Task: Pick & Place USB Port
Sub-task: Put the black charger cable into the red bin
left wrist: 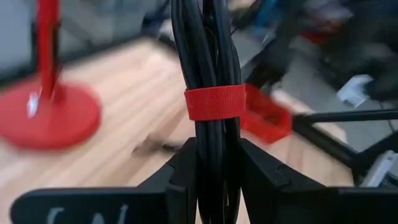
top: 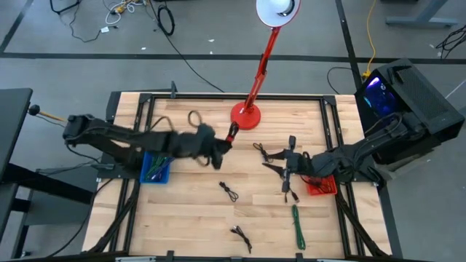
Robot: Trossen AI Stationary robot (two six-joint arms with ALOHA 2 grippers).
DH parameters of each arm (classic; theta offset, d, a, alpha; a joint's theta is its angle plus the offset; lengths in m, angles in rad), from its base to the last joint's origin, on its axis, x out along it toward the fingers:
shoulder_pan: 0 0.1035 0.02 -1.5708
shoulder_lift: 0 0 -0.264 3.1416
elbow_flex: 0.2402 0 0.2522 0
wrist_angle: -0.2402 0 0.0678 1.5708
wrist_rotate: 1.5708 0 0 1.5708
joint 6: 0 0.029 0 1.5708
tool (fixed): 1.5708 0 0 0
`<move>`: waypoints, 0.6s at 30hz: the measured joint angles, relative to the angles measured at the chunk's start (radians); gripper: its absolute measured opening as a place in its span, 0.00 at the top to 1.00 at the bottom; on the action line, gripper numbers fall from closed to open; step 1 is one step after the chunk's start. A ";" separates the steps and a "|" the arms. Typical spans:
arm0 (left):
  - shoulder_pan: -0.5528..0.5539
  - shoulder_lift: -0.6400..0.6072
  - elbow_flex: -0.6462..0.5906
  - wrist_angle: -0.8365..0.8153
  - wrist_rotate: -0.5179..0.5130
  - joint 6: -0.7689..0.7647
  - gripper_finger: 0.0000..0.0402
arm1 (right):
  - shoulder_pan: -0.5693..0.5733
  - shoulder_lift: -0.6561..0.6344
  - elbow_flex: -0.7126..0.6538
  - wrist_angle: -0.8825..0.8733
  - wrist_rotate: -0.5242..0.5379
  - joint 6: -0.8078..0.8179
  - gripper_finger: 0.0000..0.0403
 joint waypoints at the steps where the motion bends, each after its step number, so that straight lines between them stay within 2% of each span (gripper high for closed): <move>1: -0.041 -0.002 0.001 0.035 -0.046 0.026 0.78 | -0.005 -0.001 -0.008 0.038 -0.028 -0.006 0.73; 5: -0.179 0.019 0.002 0.162 -0.169 0.147 0.78 | -0.032 -0.001 -0.043 0.137 -0.057 -0.005 0.73; 9: -0.258 0.057 0.002 0.293 -0.251 0.251 0.78 | -0.067 0.006 -0.051 0.161 -0.092 0.023 0.73; 15: -0.255 0.123 0.002 0.391 -0.253 0.297 0.78 | -0.093 0.056 -0.052 0.262 -0.238 0.028 0.73; 18: -0.238 0.160 0.002 0.428 -0.225 0.304 0.78 | -0.098 0.096 -0.052 0.318 -0.252 0.009 0.73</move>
